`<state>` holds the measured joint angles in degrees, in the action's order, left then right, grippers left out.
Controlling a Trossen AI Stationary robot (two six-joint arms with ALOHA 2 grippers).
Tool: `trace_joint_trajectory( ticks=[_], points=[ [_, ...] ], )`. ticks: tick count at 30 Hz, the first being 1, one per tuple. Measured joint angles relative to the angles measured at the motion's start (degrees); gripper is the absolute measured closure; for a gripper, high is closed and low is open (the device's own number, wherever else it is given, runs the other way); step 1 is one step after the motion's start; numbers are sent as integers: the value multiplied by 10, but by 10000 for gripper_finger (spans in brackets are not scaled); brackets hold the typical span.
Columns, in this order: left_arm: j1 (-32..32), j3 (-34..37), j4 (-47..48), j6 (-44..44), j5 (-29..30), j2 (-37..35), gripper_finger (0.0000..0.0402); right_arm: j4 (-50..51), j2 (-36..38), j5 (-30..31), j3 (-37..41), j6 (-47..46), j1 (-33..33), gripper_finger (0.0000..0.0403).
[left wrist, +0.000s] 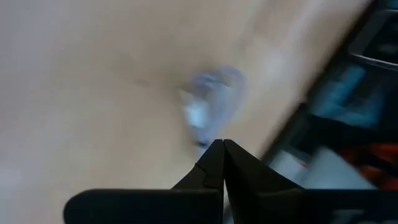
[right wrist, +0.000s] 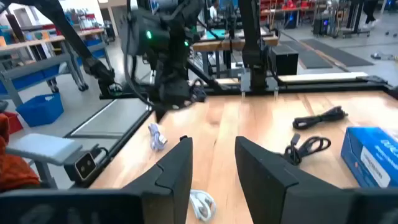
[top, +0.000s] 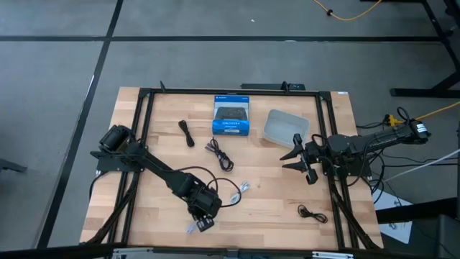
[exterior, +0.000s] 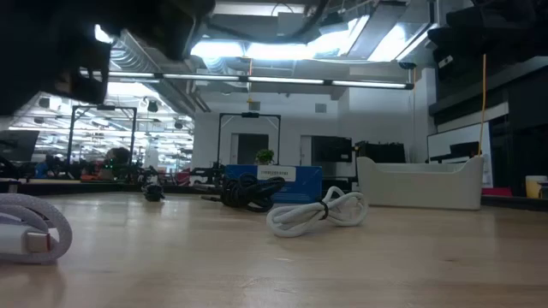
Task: Pick and place USB-C Cables
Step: Put the gray charger cable into the gray bin
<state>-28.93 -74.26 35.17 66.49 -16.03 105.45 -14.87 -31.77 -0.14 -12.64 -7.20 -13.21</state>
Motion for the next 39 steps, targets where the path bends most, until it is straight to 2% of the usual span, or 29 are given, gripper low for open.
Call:
trace_joint_trajectory(
  ticks=[3, 8, 14, 18, 22, 29, 34, 37, 39],
  points=[
    [-11, -1, -33, 10, 10, -1, 402, 5, 0, 0, 0, 0, 0, 277],
    [-20, -1, -27, 38, 17, -1, 396, 12, 0, 0, 0, 1, 0, 277],
    [-24, 0, -26, 73, 23, -1, 343, 22, 0, 0, 0, 0, 0, 277],
    [-33, 0, -28, 92, 61, 8, 304, 24, 0, 0, 0, -1, 0, 277],
    [-43, 0, -30, 99, 52, 36, 286, 28, 0, 0, 0, -1, 0, 277],
    [-45, 0, -31, 99, 1, 77, 285, 31, 0, 0, 0, -2, 0, 277],
    [-35, 0, -27, 81, -6, 85, 290, 32, 0, 0, 0, -2, 0, 277],
    [-24, 0, -27, 73, -1, 86, 314, 32, 0, 0, 0, -4, 0, 277],
    [-14, 0, -25, 70, -2, 87, 346, 32, 0, 0, 0, -16, 0, 277]
  ],
)
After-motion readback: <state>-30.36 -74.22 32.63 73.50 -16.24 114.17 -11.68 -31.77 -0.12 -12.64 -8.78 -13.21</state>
